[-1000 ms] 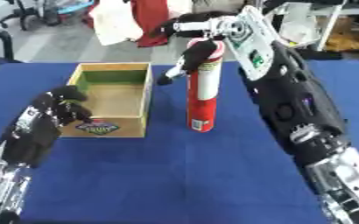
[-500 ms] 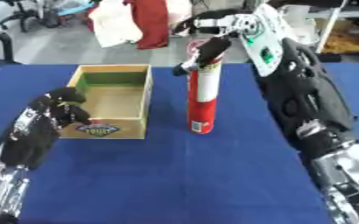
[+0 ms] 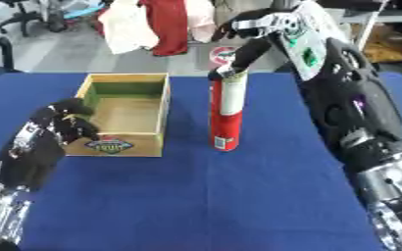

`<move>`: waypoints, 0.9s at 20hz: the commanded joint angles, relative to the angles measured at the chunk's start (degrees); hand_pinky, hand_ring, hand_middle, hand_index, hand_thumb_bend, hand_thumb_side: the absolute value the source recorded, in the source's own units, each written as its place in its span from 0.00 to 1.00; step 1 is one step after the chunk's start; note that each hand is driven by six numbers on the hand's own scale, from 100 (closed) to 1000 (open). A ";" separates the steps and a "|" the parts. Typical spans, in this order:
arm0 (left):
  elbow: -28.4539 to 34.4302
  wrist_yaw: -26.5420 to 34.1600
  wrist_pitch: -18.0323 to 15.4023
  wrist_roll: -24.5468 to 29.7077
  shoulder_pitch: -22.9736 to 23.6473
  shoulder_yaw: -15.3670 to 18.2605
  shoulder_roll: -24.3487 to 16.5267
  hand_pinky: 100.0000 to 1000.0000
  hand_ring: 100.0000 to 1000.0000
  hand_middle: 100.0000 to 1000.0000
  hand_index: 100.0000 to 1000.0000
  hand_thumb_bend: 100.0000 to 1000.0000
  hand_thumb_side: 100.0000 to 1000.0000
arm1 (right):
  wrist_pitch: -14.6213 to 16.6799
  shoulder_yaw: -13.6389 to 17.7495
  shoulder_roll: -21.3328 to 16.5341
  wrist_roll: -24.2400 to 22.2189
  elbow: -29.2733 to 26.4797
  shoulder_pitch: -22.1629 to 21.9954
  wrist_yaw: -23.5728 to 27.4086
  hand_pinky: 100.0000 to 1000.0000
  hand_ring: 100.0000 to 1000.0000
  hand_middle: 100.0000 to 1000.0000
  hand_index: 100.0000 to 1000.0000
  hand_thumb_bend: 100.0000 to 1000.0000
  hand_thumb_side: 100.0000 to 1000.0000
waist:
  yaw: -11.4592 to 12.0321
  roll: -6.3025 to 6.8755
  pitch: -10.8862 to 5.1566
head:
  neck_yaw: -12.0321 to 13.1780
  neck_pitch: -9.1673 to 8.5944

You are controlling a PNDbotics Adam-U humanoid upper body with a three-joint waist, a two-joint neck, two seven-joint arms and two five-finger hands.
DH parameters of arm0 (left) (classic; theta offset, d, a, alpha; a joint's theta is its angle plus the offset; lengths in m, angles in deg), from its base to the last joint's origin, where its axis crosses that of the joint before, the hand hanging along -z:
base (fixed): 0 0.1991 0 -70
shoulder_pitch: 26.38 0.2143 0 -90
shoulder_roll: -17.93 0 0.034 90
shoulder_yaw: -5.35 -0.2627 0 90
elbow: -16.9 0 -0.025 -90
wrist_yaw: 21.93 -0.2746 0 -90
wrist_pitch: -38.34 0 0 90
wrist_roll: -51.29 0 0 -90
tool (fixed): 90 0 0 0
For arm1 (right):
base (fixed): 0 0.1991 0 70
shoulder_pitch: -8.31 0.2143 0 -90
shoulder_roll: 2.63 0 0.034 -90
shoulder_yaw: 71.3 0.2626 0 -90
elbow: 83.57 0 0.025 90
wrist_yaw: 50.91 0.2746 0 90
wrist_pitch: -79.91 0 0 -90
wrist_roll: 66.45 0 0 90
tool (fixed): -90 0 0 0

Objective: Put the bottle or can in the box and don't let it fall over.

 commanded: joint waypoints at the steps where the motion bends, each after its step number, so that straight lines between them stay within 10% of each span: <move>1: 0.65 0.24 -0.10 0.10 -0.58 0.27 -0.46 0.57 0.57 0.65 0.81 0.00 0.77 | -0.24 0.28 -1.12 -1.41 0.01 1.69 -0.93 0.96 0.99 0.96 0.94 0.48 0.45 | 0.10 -0.06 -0.99 | -0.08 -0.99; 18: 0.65 0.25 -0.12 -0.06 -0.58 0.47 -0.51 0.57 0.57 0.65 0.81 0.00 0.77 | -0.84 0.41 -0.84 -2.85 0.37 1.72 -0.08 0.72 0.76 0.89 0.89 0.31 0.40 | 0.34 -0.19 -1.12 | -0.24 -1.24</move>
